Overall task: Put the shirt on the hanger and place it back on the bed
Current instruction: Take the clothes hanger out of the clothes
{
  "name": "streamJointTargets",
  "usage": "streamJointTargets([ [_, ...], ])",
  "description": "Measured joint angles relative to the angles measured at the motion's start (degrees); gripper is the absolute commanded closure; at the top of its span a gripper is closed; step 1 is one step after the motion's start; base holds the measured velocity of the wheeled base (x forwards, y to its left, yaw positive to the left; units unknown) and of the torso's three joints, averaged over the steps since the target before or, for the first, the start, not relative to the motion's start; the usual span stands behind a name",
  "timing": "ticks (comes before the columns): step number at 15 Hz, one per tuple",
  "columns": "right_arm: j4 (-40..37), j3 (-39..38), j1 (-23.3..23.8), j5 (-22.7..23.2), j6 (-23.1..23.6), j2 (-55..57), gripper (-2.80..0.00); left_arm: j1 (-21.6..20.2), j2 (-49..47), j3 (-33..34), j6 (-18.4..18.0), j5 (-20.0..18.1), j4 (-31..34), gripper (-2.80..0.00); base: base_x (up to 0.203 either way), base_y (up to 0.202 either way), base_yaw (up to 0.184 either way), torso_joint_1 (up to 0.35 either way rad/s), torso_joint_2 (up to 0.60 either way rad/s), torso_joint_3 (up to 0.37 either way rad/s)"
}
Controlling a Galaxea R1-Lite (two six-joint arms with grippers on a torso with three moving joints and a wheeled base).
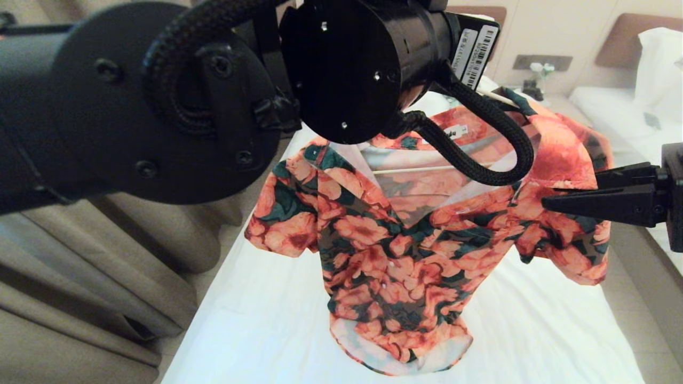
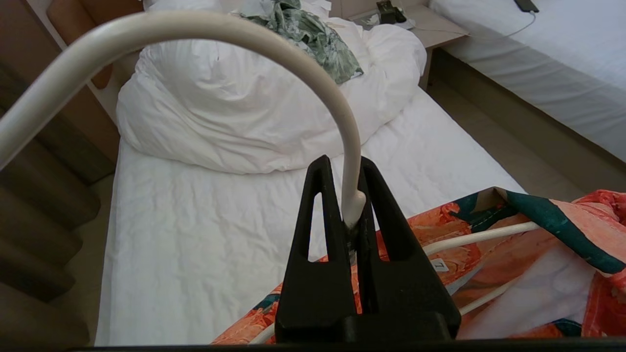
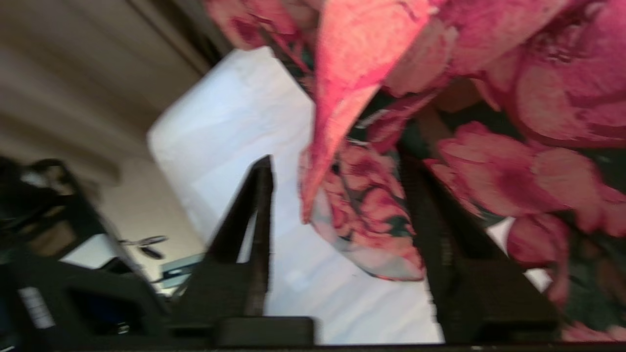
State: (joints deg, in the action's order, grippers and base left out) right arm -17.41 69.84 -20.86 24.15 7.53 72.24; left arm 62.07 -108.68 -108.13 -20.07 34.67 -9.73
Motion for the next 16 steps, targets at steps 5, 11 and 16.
streamJointTargets([
  [5, 6.80, -2.34, -0.04, -2.01, 0.81, 1.43, -2.80, 0.20, -0.64, -0.20, 0.04, -0.02, -0.11, 0.00, 0.000, 0.000, 0.000, 0.000, 0.00, 0.000],
  [11, 13.44, -3.21, -0.98, -3.06, -2.87, 4.21, -1.55, 0.52, -0.67, -0.17, 0.32, -0.09, -0.13, 0.00, 0.000, 0.000, 0.000, 0.000, 0.00, 0.000],
  [16, 16.53, -3.63, -1.83, -4.39, -5.00, 5.95, 0.00, 0.66, -0.67, -0.16, 0.40, -0.02, -0.11, 0.00, 0.000, 0.000, 0.000, 0.000, 0.00, 0.000],
])
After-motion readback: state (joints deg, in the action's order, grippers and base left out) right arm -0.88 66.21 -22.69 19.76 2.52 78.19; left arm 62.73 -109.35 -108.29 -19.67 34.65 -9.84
